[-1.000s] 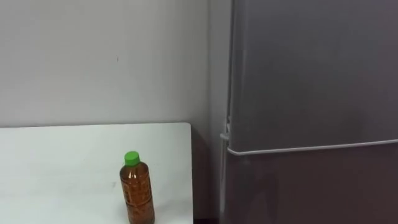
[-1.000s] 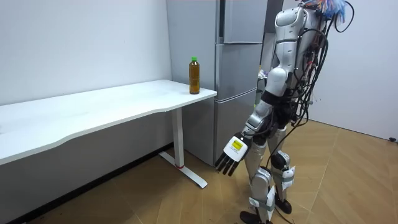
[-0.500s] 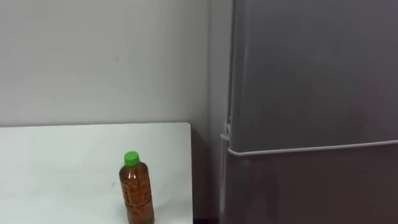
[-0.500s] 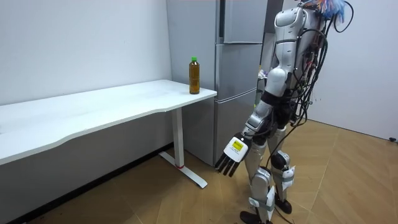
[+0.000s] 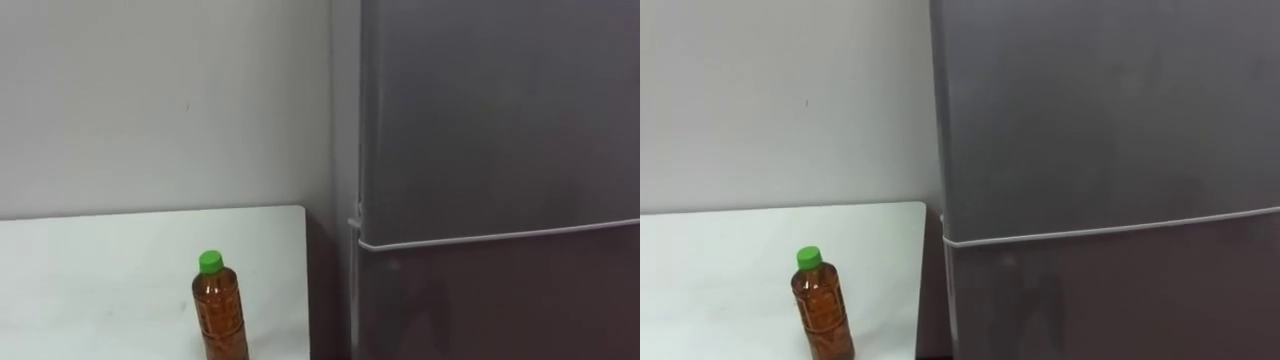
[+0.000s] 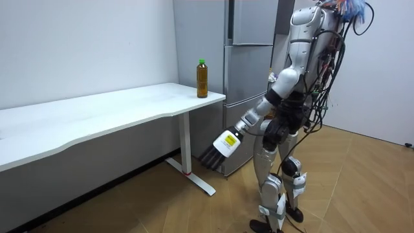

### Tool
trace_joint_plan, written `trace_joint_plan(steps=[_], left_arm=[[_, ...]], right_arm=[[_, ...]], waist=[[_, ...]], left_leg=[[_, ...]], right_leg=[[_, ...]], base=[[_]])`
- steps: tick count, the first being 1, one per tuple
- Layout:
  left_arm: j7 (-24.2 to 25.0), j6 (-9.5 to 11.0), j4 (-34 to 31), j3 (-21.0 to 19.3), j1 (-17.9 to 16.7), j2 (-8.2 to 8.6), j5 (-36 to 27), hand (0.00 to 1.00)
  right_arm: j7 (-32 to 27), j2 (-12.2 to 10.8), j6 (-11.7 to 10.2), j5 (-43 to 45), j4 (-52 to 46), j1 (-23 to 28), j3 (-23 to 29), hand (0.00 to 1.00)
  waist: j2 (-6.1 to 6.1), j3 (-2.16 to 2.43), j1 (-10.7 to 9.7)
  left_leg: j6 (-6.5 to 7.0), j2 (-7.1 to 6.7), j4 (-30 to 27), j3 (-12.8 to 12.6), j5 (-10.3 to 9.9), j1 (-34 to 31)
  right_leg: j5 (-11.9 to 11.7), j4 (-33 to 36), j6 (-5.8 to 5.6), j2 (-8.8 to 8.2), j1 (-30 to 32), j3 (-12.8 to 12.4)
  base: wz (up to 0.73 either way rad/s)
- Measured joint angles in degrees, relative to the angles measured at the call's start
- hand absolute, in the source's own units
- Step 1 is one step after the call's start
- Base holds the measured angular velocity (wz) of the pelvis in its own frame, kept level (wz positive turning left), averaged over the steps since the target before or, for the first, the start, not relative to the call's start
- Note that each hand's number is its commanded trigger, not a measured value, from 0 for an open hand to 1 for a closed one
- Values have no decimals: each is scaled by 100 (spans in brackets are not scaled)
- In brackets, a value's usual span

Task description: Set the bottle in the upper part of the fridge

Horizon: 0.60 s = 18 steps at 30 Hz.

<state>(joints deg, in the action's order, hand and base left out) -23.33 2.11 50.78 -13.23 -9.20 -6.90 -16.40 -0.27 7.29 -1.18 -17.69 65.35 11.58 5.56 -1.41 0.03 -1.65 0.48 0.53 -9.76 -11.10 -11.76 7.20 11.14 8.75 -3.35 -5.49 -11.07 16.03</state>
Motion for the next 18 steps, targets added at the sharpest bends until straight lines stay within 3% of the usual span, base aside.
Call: trace_joint_plan(steps=[4,8,14,18], left_arm=[[-291,232,-677,-60,2,-35,-219,0],[-574,334,-1424,-121,13,-37,-222,0],[-810,359,-2233,-244,22,-77,-225,0],[-921,366,-2624,-247,30,-77,-223,0]], right_arm=[[25,11,-23,95,13,4,139,0],[26,-2,-25,118,-34,27,139,0],[15,-4,-24,154,-78,30,142,0],[-34,-34,-20,163,-116,68,195,0]], waist=[[-78,-2,21],[-62,10,38],[-90,23,47],[-122,60,23]], left_leg=[[-1,1,5,-9,1,6],[-1,-2,2,-61,2,24],[-1,-5,11,-47,1,28],[-2,-2,-1,3,0,14]], right_leg=[[-1,-3,1,2,5,-6],[1,-12,-1,0,16,-6],[1,-18,-2,1,7,-11],[1,-4,-1,1,5,20]], base=[[0],[-2],[-1],[4]])
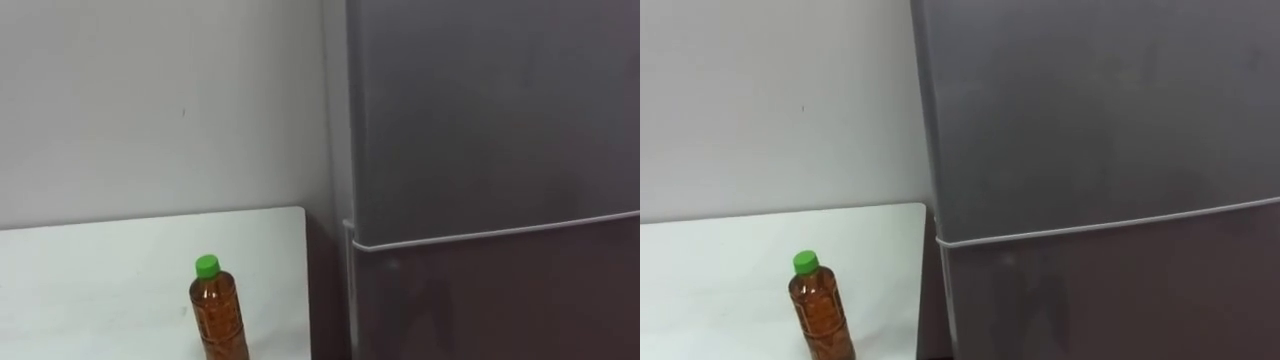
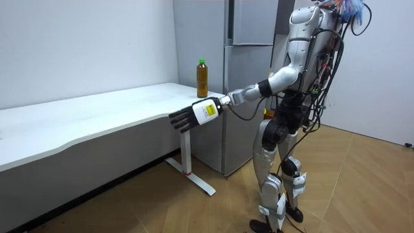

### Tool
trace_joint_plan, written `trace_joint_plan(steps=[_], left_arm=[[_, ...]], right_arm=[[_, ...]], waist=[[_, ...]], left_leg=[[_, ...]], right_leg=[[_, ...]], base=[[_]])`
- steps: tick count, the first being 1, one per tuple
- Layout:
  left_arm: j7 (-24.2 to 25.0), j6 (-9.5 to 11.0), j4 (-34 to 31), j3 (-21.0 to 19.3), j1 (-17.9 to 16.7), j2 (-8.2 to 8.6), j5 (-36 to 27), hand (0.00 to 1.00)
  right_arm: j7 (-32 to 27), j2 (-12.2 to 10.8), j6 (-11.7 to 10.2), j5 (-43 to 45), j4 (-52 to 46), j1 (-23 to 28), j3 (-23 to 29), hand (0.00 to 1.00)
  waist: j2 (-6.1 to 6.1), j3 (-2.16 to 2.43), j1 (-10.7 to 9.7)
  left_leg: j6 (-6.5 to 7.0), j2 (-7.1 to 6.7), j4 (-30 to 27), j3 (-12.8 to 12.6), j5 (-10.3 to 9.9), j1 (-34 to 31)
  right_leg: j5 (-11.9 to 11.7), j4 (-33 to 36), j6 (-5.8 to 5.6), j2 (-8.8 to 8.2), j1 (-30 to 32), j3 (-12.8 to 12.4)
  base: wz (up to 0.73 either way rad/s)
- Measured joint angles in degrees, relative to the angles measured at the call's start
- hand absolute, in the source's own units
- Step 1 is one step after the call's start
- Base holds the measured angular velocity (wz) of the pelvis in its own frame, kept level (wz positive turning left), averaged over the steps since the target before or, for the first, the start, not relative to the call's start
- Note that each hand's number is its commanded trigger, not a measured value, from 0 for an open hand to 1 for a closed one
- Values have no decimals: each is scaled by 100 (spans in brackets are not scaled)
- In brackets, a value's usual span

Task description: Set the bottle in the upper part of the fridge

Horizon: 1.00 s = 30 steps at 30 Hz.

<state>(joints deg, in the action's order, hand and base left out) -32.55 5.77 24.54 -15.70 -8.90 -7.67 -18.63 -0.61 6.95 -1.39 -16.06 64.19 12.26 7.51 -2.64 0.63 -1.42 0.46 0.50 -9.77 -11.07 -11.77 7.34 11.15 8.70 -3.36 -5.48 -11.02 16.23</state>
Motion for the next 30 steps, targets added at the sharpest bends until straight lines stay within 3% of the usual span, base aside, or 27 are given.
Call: trace_joint_plan(steps=[3,6,12,15,19,25,26,29,30], left_arm=[[-75,2,-512,-45,3,-3,10,0],[-56,43,-988,-195,37,-11,49,0],[-53,51,-1622,-241,42,-12,72,0],[-54,29,-1935,-242,42,-3,64,0],[-42,7,-2844,-254,44,-2,83,0],[118,-56,-3455,-154,252,16,371,0],[199,-54,-3690,-128,259,16,390,0],[407,-54,-3986,-88,360,14,470,0],[483,-73,-4036,-45,493,14,470,0]], right_arm=[[4,-3,4,88,-10,18,39,0],[26,-4,5,70,-18,28,49,0],[-57,-51,8,-44,-8,31,55,0],[-70,-88,13,-52,-8,33,55,0],[-56,-146,23,-37,-15,33,53,0],[-65,-192,2,-9,-133,30,53,0],[-55,-192,2,40,-208,35,47,0],[-44,-200,1,73,-303,22,18,0],[-44,-201,1,71,-334,22,-4,0]], waist=[[-2,-7,26],[37,-43,32],[30,-40,26],[65,-7,24],[121,-8,28],[47,-41,-43],[21,-74,-57],[-16,-59,-163],[-32,-77,-185]], left_leg=[[1,0,-11,17,-1,-5],[5,-5,15,13,-5,9],[7,-10,12,15,-4,14],[6,-9,7,11,-2,32],[5,-6,13,5,-2,42],[11,-6,3,40,-8,-75],[11,-5,0,39,-7,-94],[12,-6,-35,50,-6,-170],[12,-9,-73,49,-4,-175]], right_leg=[[0,16,0,-3,3,7],[0,17,0,-6,-2,-33],[0,7,0,-7,-6,-24],[0,-3,0,-5,-3,-28],[-1,-1,-1,-2,-22,-24],[-7,-5,-2,1,18,-26],[-9,-2,1,2,41,-32],[-10,6,2,-1,93,-1],[-10,5,2,-1,92,13]], base=[[2],[-5],[-1],[0],[0],[2],[0],[4],[7]])
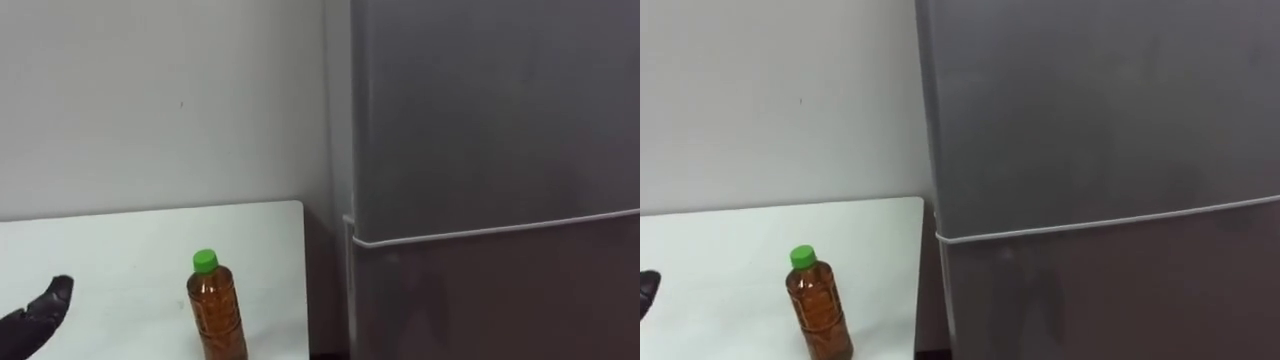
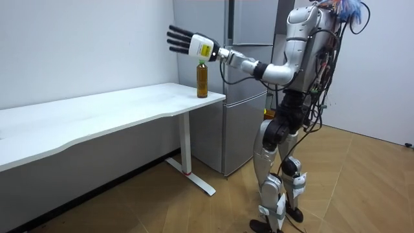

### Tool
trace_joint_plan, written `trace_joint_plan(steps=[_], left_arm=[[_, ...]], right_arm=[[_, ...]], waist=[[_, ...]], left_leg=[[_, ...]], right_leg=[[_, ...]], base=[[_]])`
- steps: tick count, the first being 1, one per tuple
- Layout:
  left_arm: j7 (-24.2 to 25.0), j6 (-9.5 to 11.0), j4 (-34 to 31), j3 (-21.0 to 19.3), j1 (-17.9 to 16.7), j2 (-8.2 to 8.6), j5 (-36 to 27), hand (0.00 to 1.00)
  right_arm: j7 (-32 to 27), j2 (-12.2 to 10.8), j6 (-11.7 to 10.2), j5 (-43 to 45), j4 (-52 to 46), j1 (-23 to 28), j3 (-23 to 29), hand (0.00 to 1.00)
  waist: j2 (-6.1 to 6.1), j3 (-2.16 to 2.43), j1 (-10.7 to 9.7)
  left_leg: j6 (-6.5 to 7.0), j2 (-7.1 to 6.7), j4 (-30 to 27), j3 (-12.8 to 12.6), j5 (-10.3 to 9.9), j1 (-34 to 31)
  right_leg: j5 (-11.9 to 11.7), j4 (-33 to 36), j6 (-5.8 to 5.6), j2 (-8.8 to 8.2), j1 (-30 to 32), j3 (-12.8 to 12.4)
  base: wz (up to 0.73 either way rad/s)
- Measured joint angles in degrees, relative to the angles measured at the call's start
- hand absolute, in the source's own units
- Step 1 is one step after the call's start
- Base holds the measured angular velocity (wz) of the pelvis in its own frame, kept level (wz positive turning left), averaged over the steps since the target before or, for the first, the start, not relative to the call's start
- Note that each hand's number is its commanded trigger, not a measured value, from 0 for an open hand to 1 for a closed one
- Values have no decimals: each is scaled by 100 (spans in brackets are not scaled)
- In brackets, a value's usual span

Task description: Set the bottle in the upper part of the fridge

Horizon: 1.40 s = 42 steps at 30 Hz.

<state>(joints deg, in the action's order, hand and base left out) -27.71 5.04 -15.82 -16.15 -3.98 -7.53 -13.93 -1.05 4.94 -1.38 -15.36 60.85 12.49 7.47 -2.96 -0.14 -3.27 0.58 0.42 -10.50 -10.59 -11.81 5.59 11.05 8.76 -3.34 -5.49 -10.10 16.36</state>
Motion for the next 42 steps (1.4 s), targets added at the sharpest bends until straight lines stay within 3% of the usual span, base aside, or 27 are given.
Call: trace_joint_plan(steps=[9,15,21,23,26,33,42], left_arm=[[753,-118,-405,649,453,63,-6,0],[1583,-276,-734,986,797,56,-230,0],[2518,-617,-936,1448,938,10,-477,0],[2844,-764,-1057,1552,938,14,-582,0],[3169,-766,-1186,1644,956,35,-686,0],[3871,-766,-1246,1761,1153,7,-1266,0],[4238,-763,-1265,1859,1161,-19,-1804,0]], right_arm=[[64,-22,16,9,-32,-75,-65,0],[177,-3,15,-13,74,-160,-125,0],[171,26,25,-13,199,-256,-192,0],[180,34,28,-4,277,-338,-233,0],[216,25,27,-1,436,-473,-235,0],[298,35,24,-12,484,-531,-245,0],[311,90,23,-11,605,-660,-344,0]], waist=[[39,-8,-204],[36,3,-292],[-15,40,-350],[-42,52,-460],[-49,50,-601],[-58,40,-701],[-87,29,-740]], left_leg=[[-1,4,8,1,-1,-8],[0,6,-6,-12,-1,-18],[2,2,-30,-21,-2,-18],[3,3,-29,-19,-2,-16],[3,7,-27,-25,-1,-6],[8,7,-73,-20,-5,-65],[18,2,-109,-4,-10,-195]], right_leg=[[0,-4,0,-4,0,84],[0,-3,0,-9,6,83],[-1,3,-2,-20,-5,91],[-1,3,-2,-19,-14,99],[-1,2,-2,-18,-23,98],[-1,-9,-2,-21,21,95],[0,-12,-3,-27,106,80]], base=[[1],[0],[0],[0],[0],[1],[2]])
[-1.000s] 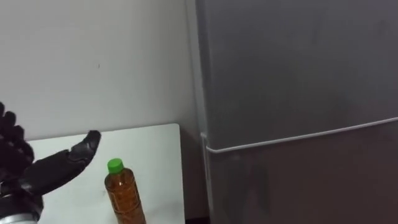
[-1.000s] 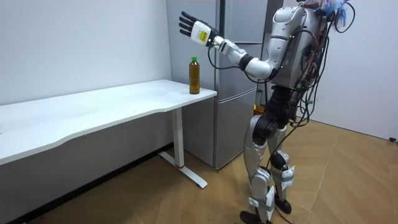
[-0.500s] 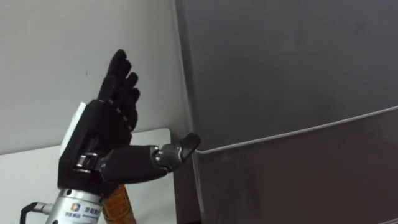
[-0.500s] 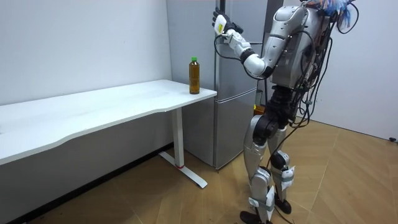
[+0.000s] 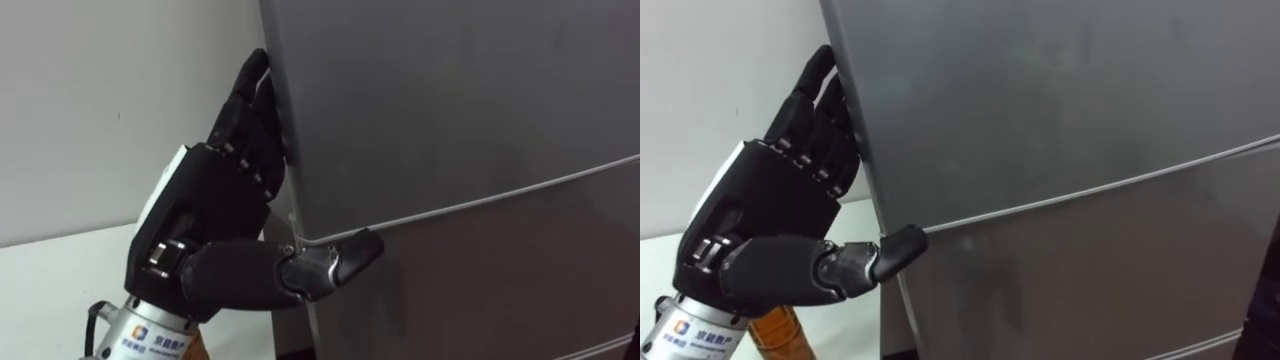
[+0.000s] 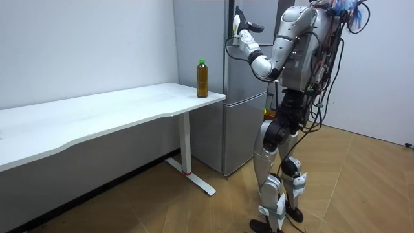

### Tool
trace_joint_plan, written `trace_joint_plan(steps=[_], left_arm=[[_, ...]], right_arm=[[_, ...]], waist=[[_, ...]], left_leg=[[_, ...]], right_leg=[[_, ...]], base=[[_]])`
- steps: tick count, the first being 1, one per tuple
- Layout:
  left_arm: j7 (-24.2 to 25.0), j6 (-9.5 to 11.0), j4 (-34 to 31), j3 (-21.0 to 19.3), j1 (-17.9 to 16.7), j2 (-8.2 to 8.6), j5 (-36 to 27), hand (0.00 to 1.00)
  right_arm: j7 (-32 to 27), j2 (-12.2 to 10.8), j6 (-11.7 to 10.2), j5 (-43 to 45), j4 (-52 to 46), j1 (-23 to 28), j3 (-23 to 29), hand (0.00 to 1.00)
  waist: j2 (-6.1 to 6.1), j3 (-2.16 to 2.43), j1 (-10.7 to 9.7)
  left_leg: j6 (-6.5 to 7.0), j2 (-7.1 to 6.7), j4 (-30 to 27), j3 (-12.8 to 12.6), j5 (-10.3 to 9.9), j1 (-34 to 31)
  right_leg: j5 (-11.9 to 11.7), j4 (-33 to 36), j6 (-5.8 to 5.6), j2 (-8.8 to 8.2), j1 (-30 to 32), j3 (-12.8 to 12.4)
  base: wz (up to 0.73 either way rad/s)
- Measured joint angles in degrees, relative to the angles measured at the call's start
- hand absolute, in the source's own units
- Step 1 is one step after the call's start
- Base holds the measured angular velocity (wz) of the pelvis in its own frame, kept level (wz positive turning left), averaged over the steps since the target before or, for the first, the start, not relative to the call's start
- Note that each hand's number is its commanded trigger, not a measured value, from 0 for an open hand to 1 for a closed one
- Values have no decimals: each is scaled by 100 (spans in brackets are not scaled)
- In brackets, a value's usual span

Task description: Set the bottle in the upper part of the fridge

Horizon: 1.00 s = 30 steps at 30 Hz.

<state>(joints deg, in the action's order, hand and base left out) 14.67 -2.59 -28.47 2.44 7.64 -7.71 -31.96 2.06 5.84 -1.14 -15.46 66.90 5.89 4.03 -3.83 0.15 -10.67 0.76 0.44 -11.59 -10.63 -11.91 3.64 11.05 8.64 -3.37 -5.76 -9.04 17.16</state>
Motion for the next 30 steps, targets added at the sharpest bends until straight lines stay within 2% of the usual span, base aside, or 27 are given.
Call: trace_joint_plan(steps=[8,9,11,13,19,21,26,28,29,30], left_arm=[[118,-87,-3,-153,0,1,3,0],[139,-108,-4,-172,0,1,3,5],[181,-119,-4,-193,0,1,3,64],[194,-130,-4,-219,0,1,3,100],[175,-195,-3,-577,3,11,5,100],[178,-107,-6,-588,32,11,1,100],[240,-83,-20,-437,156,12,-5,100],[335,-116,-20,-310,155,7,-3,91],[408,-111,-24,-263,156,9,-19,80],[449,-112,-30,-259,156,6,-36,78]], right_arm=[[7,72,2,20,27,-26,-47,0],[10,73,2,20,27,-27,-46,0],[13,73,2,20,27,-27,-46,0],[17,74,2,20,27,-27,-46,0],[55,79,2,19,41,-31,-47,0],[55,80,2,18,58,-38,-48,0],[54,89,2,12,66,-36,-50,0],[54,99,2,13,66,-33,-52,0],[53,105,2,13,66,-33,-53,0],[53,107,2,13,65,-33,-53,0]], waist=[[-92,-9,3],[-94,-9,1],[-94,-9,1],[-93,-9,1],[-84,-11,10],[-83,-11,12],[-97,-4,8],[-112,-8,4],[-119,-7,3],[-123,-5,3]], left_leg=[[3,0,3,12,-3,-4],[3,0,3,14,-3,-5],[3,1,2,15,-3,-8],[3,0,0,15,-3,-11],[4,-8,-9,28,-2,-21],[5,-15,-9,41,-3,-28],[6,-15,-4,39,-3,-21],[6,-15,-4,37,-3,-16],[6,-14,-4,35,-3,-15],[6,-13,-4,35,-3,-12]], right_leg=[[0,10,0,0,-8,7],[0,10,0,0,-9,11],[0,10,0,0,-9,12],[0,10,0,-1,-9,13],[0,7,0,-4,-7,15],[-1,8,-1,-8,-7,15],[-1,10,-2,-8,-11,9],[-1,11,-2,-8,-16,9],[-1,12,-2,-8,-16,8],[-1,14,-2,-8,-18,7]], base=[[0],[0],[0],[0],[2],[4],[0],[0],[0],[0]])
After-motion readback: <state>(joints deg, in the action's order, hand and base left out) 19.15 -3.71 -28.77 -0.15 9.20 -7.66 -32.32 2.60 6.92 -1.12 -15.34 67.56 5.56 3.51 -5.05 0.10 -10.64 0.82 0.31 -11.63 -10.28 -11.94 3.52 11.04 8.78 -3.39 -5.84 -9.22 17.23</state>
